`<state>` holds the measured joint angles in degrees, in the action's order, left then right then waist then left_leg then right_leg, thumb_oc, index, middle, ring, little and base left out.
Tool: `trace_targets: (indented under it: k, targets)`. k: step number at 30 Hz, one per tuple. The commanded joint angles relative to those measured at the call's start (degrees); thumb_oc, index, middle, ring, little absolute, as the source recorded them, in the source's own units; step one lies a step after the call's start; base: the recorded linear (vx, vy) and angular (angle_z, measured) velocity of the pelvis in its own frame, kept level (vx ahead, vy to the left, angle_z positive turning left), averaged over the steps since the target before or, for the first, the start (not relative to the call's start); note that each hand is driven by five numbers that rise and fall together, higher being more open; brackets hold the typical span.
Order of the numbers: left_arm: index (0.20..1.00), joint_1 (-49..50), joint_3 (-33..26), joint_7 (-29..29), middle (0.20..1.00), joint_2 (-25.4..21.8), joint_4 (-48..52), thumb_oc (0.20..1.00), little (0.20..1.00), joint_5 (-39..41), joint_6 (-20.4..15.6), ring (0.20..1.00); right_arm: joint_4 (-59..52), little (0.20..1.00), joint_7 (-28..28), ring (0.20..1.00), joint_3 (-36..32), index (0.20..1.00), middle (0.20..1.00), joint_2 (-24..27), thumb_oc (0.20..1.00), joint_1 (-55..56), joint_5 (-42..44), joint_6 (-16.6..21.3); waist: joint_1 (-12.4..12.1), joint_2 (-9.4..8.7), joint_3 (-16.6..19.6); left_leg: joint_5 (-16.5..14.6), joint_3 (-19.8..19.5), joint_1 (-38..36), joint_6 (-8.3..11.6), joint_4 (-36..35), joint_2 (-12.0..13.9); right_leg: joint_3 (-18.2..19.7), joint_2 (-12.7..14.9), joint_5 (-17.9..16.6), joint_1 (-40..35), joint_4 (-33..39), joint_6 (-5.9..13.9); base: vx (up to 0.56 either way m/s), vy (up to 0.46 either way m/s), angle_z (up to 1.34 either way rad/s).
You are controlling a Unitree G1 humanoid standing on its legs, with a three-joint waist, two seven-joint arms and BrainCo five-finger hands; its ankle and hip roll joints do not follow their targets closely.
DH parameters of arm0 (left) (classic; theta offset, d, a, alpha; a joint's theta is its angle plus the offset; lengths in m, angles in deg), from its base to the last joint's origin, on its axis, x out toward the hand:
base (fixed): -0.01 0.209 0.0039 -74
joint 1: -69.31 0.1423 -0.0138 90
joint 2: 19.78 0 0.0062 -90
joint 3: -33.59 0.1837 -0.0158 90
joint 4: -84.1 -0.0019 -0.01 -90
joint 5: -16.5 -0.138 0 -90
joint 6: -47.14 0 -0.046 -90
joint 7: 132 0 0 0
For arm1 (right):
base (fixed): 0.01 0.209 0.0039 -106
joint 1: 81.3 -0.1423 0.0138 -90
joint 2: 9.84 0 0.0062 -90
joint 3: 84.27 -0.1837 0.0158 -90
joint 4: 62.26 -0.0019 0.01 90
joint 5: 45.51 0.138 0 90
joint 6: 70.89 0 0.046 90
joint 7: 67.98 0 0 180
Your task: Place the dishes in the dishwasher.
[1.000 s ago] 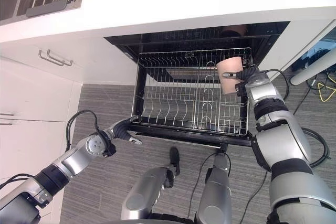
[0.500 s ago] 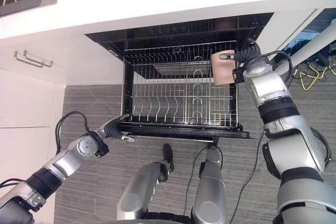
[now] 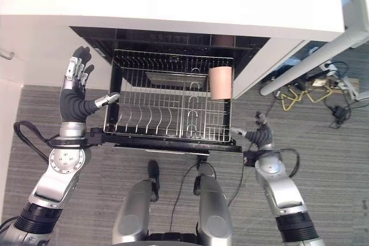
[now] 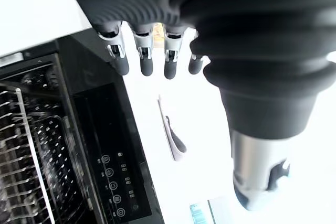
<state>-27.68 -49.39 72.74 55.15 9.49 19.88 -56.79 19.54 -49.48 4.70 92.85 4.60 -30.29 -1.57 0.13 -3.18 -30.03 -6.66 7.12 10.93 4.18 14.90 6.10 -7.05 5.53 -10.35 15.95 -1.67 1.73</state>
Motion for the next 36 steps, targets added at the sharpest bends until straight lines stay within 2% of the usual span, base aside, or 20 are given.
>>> trace_targets:
  k: [1, 3, 4, 5, 8, 9, 11, 13, 14, 16, 17, 18, 19, 21, 24, 27, 30, 32, 35, 36]
  targets:
    - [1.0, 3.84, -3.95, 4.0, 1.0, -2.3, 2.95, 1.0, 1.0, -4.66, -7.82, 1.0, -3.35, 1.0, -2.98, 1.0, -2.45, 1.0, 1.0, 2.9, 1.0, -0.45, 3.55, 8.07, -1.23, 0.03, 5.43, 6.37, -2.04, 1.46, -1.58, -4.25, 0.97, -1.4, 4.94, 8.17, -8.51, -4.57, 3.37, 0.09, -0.007, -0.01]
    - [1.0, 5.59, -7.3, 4.84, 1.0, -1.88, 4.64, 1.0, 1.0, -5.09, -10.92, 1.0, -6.26, 1.0, -5.35, 1.0, -4.3, 1.0, 1.0, 1.66, 1.0, 3.66, 4.18, 11.72, -1.11, -1.95, 7.63, 4.67, -1.4, -0.58, -2.06, -3.99, 0.64, -1.42, 5.28, 7.54, -11.33, -2.86, 4.59, 0.12, 0.014, 0.0]
    - [1.0, 6.19, -8.32, 5.01, 1.0, -1.82, 5.29, 1.0, 1.0, -5.18, -12.18, 1.0, -7.21, 1.0, -6.04, 1.0, -4.82, 1.0, 1.0, 1.3, 1.0, 4.65, 4.47, 12.82, -1.09, -2.62, 8.49, 4.75, -1.07, -0.91, -2.35, -4.18, 0.45, -1.36, 5.45, 6.89, -11.77, -2.36, 4.98, 0.12, 0.07, -0.05]
    - [1.0, 7.16, -10.12, 4.78, 1.0, -1.39, 6.87, 1.0, 1.0, -5.06, -15.03, 1.0, -9.26, 1.0, -6.27, 1.0, -5.55, 1.0, 1.0, 0.18, 1.0, 6.64, 6.09, 15.43, -1.1, -3.83, 10.39, 4.17, -0.24, -2.38, -3.0, -4.93, -0.22, -1.29, 6.15, 5.75, -13.27, -1.3, 6.4, 0.09, 0.087, -0.11]
    - [1.0, 8.79, -11.51, 3.48, 1.0, -0.69, 8.43, 1.0, 1.0, -5.24, -15.88, 1.0, -11.93, 1.0, -6.02, 1.0, -6.41, 1.0, 1.0, -1.73, 1.0, 9.27, 7.2, 18.2, -0.78, -4.65, 13.14, 4.35, -0.18, -5.36, -3.5, -8.24, -1.06, -0.35, 7.01, 3.08, -14.26, -0.24, 7.7, 0.1, 0.114, -0.13]
    - [1.0, 9.4, -11.94, 3.91, 1.0, -0.87, 9.27, 1.0, 1.0, -5.93, -15.67, 1.0, -13.65, 1.0, -6.33, 1.0, -6.45, 1.0, 1.0, -2.65, 1.0, 9.76, 7.93, 19.57, -0.5, -5.13, 14.46, 4.37, 0.33, -7.42, -3.75, -10.68, -1.35, -0.73, 7.63, -0.47, -13.36, -1.52, 8.48, 0.0, 0.121, -0.28]
    - [1.0, 9.75, -12.68, 5.32, 1.0, -1.55, 9.91, 1.0, 1.0, -7.0, -16.03, 1.0, -14.73, 1.0, -7.12, 1.0, -6.43, 1.0, 1.0, -3.06, 1.0, 9.56, 8.66, 23.02, -0.77, -4.92, 15.8, 5.05, 2.39, -9.77, -4.3, -13.66, -1.18, -3.25, 6.67, -0.16, -12.56, -3.99, 8.71, -0.07, 0.177, -0.7]
    - [1.0, 9.36, -12.95, 5.98, 1.0, -1.93, 9.68, 1.0, 1.0, -6.73, -15.84, 1.0, -15.6, 1.0, -6.54, 1.0, -6.98, 1.0, 1.0, -2.32, 1.0, 9.57, 8.76, 25.14, -0.99, -4.09, 17.16, 5.76, 3.03, -10.8, -5.01, -15.31, -1.6, -3.52, 3.24, 3.63, -14.35, -6.11, 7.86, -0.06, 0.153, -0.93]
    - [1.0, 9.22, -12.71, 5.08, 1.0, -1.96, 8.89, 1.0, 1.0, -4.97, -15.85, 1.0, -16.14, 1.0, -6.35, 1.0, -7.7, 1.0, 1.0, -1.88, 1.0, 9.86, 9.65, 26.0, -0.65, -3.49, 18.45, 5.81, 1.94, -11.19, -5.51, -15.83, -2.42, -1.07, -0.63, 6.59, -15.52, -7.86, 6.41, -0.04, 0.091, -0.49]
    - [1.0, 9.41, -12.58, 3.96, 1.0, -1.4, 8.11, 1.0, 1.0, -3.79, -17.13, 1.0, -16.74, 1.0, -6.31, 1.0, -8.73, 1.0, 1.0, -1.67, 1.0, 9.9, 9.02, 26.99, -0.73, -3.0, 20.08, 6.69, 1.6, -11.35, -5.48, -16.5, -3.5, -0.51, -4.26, 8.42, -16.31, -7.85, 4.28, -0.04, 0.04, -0.08]
    - [1.0, 9.2, -12.4, 3.91, 1.0, -1.28, 8.07, 1.0, 1.0, -3.79, -17.29, 1.0, -16.78, 1.0, -6.37, 1.0, -8.74, 1.0, 1.0, -1.42, 1.0, 9.59, 8.83, 27.39, -0.9, -2.96, 20.3, 6.76, 1.68, -11.41, -5.39, -16.56, -3.88, -0.99, -4.43, 8.62, -16.71, -6.95, 3.91, 0.0, -0.032, 0.06]
    - [1.0, 7.67, -11.2, 5.05, 1.0, -0.61, 7.32, 1.0, 1.0, -4.26, -17.14, 1.0, -16.08, 1.0, -6.14, 1.0, -7.8, 1.0, 1.0, -0.59, 1.0, 8.45, 8.28, 29.13, -1.24, -2.1, 21.02, 7.52, 1.14, -11.11, -4.91, -16.35, -4.65, -0.93, -4.45, 10.18, -18.22, -2.84, 2.25, 0.03, -0.074, -0.06]
    - [1.0, 7.27, -10.95, 5.38, 1.0, -0.24, 6.79, 1.0, 1.0, -3.86, -16.9, 1.0, -15.9, 1.0, -6.3, 1.0, -7.73, 1.0, 1.0, -0.39, 1.0, 8.32, 7.93, 29.85, -1.21, -1.77, 21.26, 7.85, 0.85, -11.01, -4.52, -16.35, -4.83, -0.42, -4.74, 10.76, -19.25, -1.12, 1.66, 0.05, -0.127, -0.1]
    - [1.0, 6.95, -10.78, 4.76, 1.0, 1.08, 5.72, 1.0, 1.0, -1.63, -16.01, 1.0, -17.13, 1.0, -5.52, 1.0, -7.31, 1.0, 1.0, 0.34, 1.0, 7.33, 6.55, 28.55, -1.11, -0.91, 22.33, 8.13, 0.85, -10.71, -4.05, -15.6, -5.51, -0.33, -4.93, 10.69, -20.3, 1.16, 0.76, 0.03, -0.138, 0.26]
    - [1.0, 7.82, -11.08, 0.73, 1.0, 0.38, 6.64, 1.0, 1.0, -5.59, -15.75, 1.0, -18.01, 1.0, -3.58, 1.0, -8.05, 1.0, 1.0, 2.71, 1.0, 7.25, -0.01, 29.02, -0.61, -0.14, 22.82, 7.27, 1.65, -7.97, -2.61, -9.84, -5.84, -0.51, -4.14, 10.53, -21.41, 2.4, -0.07, -0.04, -0.091, 0.35]
    - [1.0, 7.74, -12.34, -0.12, 1.0, -0.61, 7.04, 1.0, 1.0, -0.16, -14.64, 1.0, -17.78, 1.0, -5.07, 1.0, -8.31, 1.0, 1.0, 4.61, 1.0, 5.04, 2.23, 28.04, -0.2, 0.49, 23.01, 8.15, 2.06, -7.45, -0.69, -7.44, -1.7, -1.59, -2.74, 9.79, -22.09, 3.71, -0.09, -0.06, 0.094, -0.07]
    - [1.0, 8.4, -13.22, -0.15, 1.0, 0.94, 7.12, 1.0, 1.0, 1.88, -13.47, 1.0, -17.49, 1.0, -6.59, 1.0, -7.94, 1.0, 1.0, 4.45, 1.0, 4.6, 1.44, 27.81, 0.43, 0.92, 23.74, 9.96, -0.35, -9.66, 0.31, -8.49, 1.35, -0.33, -2.1, 9.38, -21.5, 3.77, -0.2, 0.0, 0.258, -0.09]
    - [1.0, 9.68, -13.84, 0.83, 1.0, 1.8, 7.59, 1.0, 1.0, 0.59, -12.0, 1.0, -17.43, 1.0, -7.73, 1.0, -9.13, 1.0, 1.0, 5.3, 1.0, 5.52, 2.11, 27.17, 0.8, 1.32, 24.39, 12.83, -1.51, -10.93, 2.0, -10.27, 5.35, 0.11, -1.7, 9.36, -21.5, 4.43, -0.11, 0.01, 0.32, -0.12]
    - [1.0, 10.77, -13.89, 1.57, 1.0, 2.2, 7.77, 1.0, 1.0, 1.3, -12.49, 1.0, -17.1, 1.0, -8.49, 1.0, -10.95, 1.0, 1.0, 6.66, 1.0, 5.79, 2.71, 26.81, 1.26, 2.3, 24.99, 17.43, -0.79, -13.17, 4.4, -16.63, 11.79, -0.55, -0.46, 9.41, -21.91, 5.72, 0.53, -0.01, 0.489, 0.0]
    - [1.0, 10.83, -13.71, 1.87, 1.0, 2.34, 7.61, 1.0, 1.0, 1.37, -12.76, 1.0, -17.09, 1.0, -8.47, 1.0, -10.98, 1.0, 1.0, 7.1, 1.0, 5.43, 2.53, 26.63, 1.3, 2.54, 24.92, 18.27, -0.67, -13.41, 4.52, -17.67, 12.42, -0.7, 0.1, 8.76, -21.51, 5.77, 0.81, -0.06, 0.493, 0.09]
